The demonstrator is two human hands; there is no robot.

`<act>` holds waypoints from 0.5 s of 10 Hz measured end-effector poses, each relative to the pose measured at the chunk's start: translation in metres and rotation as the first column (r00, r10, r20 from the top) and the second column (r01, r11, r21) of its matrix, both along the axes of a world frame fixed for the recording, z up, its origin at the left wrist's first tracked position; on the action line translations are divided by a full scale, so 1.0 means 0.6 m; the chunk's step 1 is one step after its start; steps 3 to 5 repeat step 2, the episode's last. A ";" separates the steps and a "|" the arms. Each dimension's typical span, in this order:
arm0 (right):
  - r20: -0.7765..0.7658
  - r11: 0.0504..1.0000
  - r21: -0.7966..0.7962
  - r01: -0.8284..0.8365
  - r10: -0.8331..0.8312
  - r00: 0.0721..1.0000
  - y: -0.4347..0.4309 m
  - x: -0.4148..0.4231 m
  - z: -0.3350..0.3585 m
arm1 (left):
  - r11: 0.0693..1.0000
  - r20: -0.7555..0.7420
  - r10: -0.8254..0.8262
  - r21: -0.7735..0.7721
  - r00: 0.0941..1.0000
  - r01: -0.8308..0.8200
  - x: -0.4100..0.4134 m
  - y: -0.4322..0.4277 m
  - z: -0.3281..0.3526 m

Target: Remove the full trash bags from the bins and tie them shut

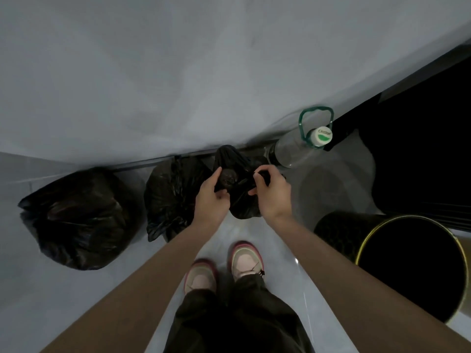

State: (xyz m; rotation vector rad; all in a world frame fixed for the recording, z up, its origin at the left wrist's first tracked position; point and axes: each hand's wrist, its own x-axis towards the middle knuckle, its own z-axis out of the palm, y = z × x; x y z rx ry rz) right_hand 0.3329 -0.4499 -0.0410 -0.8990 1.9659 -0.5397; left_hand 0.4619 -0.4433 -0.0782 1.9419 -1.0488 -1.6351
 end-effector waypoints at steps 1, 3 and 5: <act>-0.066 1.000 -0.021 -0.013 0.012 0.998 -0.001 0.008 0.006 | 0.999 -0.028 0.038 -0.017 0.999 -0.038 -0.002 0.000 0.012; -0.105 0.999 0.009 -0.037 0.038 0.994 0.016 0.006 0.019 | 0.999 -0.011 0.034 0.006 0.999 -0.034 -0.003 -0.002 0.037; -0.105 0.999 0.009 -0.037 0.038 0.994 0.016 0.006 0.019 | 0.999 -0.011 0.034 0.006 0.999 -0.034 -0.003 -0.002 0.037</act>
